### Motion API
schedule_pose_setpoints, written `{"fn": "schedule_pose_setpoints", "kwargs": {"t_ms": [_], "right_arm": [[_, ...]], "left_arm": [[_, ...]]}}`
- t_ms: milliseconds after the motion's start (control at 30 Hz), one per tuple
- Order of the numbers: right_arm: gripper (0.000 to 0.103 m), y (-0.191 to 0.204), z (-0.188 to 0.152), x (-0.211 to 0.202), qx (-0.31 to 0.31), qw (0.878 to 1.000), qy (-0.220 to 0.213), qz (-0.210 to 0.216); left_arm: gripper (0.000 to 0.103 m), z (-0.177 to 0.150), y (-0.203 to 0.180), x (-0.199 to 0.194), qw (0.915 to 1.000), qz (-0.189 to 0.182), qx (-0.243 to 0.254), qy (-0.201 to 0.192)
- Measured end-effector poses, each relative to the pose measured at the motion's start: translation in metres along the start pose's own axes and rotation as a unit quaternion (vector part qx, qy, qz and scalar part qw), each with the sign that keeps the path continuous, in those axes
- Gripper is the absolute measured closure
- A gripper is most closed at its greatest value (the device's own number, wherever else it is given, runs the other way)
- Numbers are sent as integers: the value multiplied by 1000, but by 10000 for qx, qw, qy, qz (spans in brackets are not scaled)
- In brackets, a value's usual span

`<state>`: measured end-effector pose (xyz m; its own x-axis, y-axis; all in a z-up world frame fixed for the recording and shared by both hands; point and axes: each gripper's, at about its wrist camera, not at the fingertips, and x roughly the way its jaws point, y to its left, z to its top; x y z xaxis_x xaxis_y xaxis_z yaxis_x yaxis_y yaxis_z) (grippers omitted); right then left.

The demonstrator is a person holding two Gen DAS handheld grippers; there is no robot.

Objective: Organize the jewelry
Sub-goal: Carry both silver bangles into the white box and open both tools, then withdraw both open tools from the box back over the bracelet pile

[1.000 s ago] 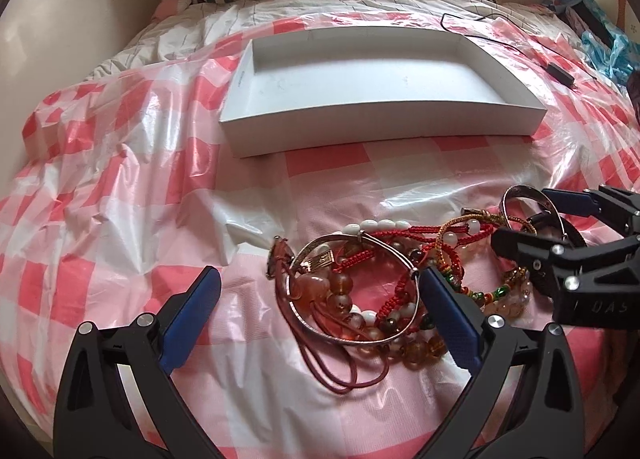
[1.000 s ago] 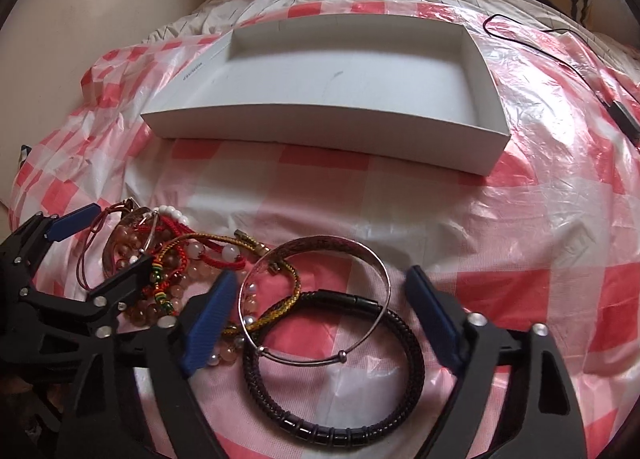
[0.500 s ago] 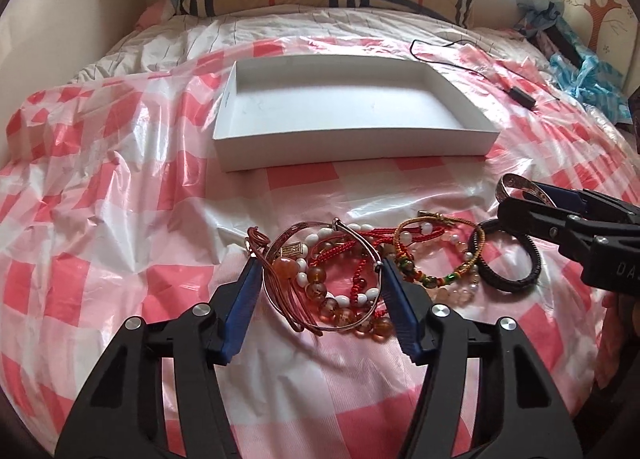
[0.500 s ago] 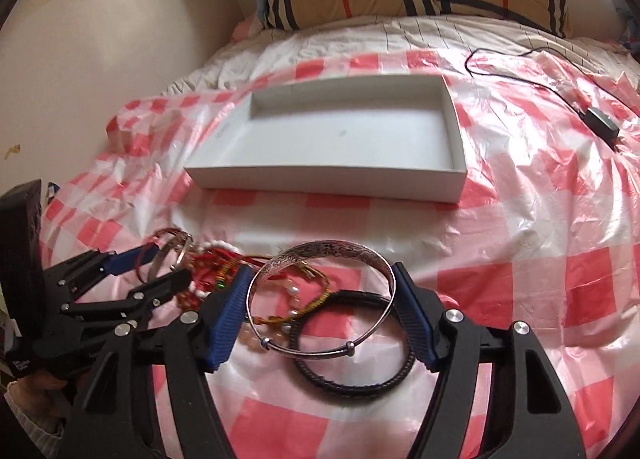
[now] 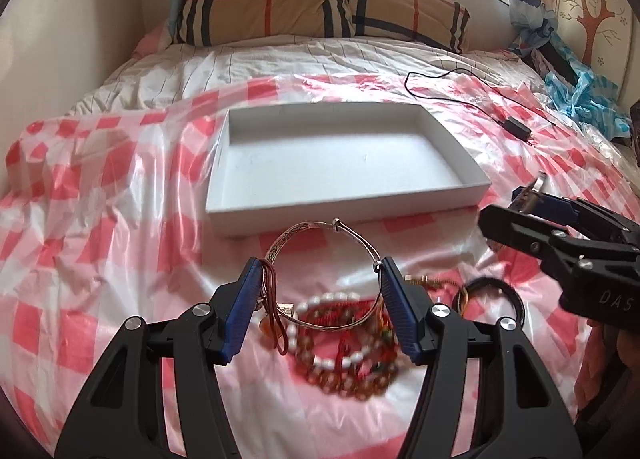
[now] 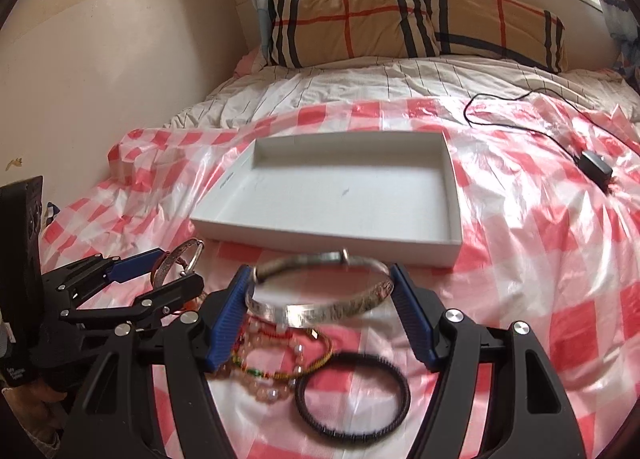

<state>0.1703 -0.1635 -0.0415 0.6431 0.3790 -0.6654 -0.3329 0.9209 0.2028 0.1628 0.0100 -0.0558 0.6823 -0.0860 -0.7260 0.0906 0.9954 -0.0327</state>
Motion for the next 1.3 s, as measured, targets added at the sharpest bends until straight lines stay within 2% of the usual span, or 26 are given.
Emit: {"fn": "schedule_pose_setpoints", "kwargs": {"t_ms": [200, 367, 400, 433, 467, 567, 667, 800, 867, 967, 1167, 1300], "right_arm": [[36, -6, 32, 25, -79, 9998, -124, -121], [35, -16, 55, 61, -2, 9997, -100, -231], [29, -20, 58, 70, 35, 9996, -69, -267], [17, -23, 60, 79, 76, 9995, -8, -310], [14, -26, 61, 86, 118, 9993, 29, -361], [14, -31, 57, 101, 170, 9987, 205, -442], [14, -36, 47, 106, 201, 9981, 391, -442], [14, -39, 32, 112, 161, 9950, 848, -504], [14, -41, 27, 109, 304, 9935, 1037, -368], [14, -36, 21, 101, 301, 9924, 1162, -287], [14, -37, 14, 49, 515, 9955, 720, -340], [14, -38, -12, 18, 540, 9952, 673, -456]], "left_arm": [[46, 34, -3, 17, 9997, 80, 44, -212], [46, 52, 1, 40, 9996, 182, -57, -224], [46, 55, 2, 47, 9995, 225, -68, -192], [45, 56, 3, 53, 9995, 270, -81, -152], [45, 57, 4, 61, 9995, 303, -102, -79], [45, 56, 8, 74, 9991, 394, -147, 59], [45, 49, 5, 79, 9986, 482, 65, 201], [41, 46, 2, 71, 9990, 409, 69, 151], [37, 43, 3, 64, 9989, 441, 80, 118], [36, 36, 8, 53, 9990, 421, 33, 139], [32, 23, 18, 21, 9992, 385, -22, 46], [31, -2, 16, 8, 9995, 245, 29, 179]]}}
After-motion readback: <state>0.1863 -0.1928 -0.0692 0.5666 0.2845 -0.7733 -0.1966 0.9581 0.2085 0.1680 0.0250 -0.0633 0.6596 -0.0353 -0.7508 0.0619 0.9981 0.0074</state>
